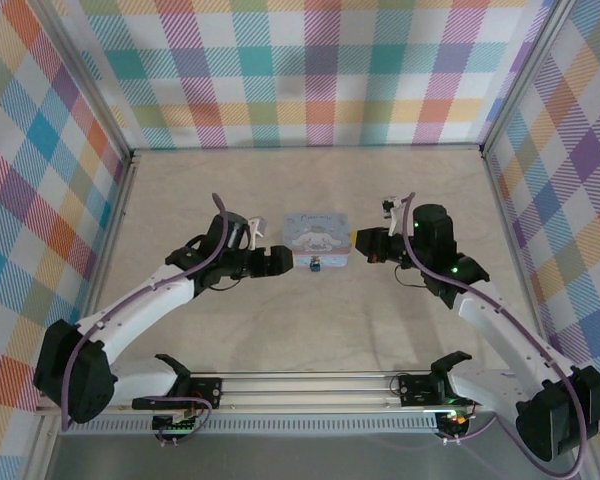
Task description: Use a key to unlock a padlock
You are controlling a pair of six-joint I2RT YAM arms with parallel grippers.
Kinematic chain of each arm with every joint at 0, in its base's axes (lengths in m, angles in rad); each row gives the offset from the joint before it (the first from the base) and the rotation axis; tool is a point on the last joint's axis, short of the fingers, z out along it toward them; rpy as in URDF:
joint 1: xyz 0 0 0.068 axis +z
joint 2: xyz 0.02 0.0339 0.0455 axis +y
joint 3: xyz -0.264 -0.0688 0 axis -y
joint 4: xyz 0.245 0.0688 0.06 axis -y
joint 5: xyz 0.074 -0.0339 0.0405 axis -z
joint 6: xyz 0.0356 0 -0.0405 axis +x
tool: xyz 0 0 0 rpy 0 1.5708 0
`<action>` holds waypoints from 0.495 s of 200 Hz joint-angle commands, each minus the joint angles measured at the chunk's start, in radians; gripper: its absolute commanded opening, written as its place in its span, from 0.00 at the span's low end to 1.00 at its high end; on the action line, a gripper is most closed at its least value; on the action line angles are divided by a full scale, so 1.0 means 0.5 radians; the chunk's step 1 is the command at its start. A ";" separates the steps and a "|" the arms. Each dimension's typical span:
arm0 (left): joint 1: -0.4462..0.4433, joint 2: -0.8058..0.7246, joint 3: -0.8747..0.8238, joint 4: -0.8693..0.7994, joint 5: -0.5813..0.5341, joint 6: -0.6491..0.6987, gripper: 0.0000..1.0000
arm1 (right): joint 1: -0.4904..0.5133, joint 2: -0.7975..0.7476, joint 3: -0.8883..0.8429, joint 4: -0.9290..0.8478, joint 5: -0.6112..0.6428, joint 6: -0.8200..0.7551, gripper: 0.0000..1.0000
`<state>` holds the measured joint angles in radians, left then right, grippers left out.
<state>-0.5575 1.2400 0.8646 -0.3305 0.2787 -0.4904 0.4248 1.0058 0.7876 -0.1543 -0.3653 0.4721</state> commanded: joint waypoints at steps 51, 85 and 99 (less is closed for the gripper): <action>0.072 0.590 0.390 0.351 -0.446 -0.080 0.93 | -0.034 0.244 0.019 -0.028 0.704 -0.122 0.00; 0.163 0.903 0.629 0.409 -0.364 -0.106 0.93 | -0.079 0.332 0.014 0.066 0.703 -0.112 0.00; 0.183 1.036 0.719 0.431 -0.318 -0.128 0.94 | -0.091 0.342 0.014 0.073 0.709 -0.122 0.00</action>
<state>-0.4908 1.6794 1.1511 -0.1619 0.1024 -0.5316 0.3908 1.1759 0.7876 -0.1612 -0.0460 0.4313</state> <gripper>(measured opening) 0.934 0.063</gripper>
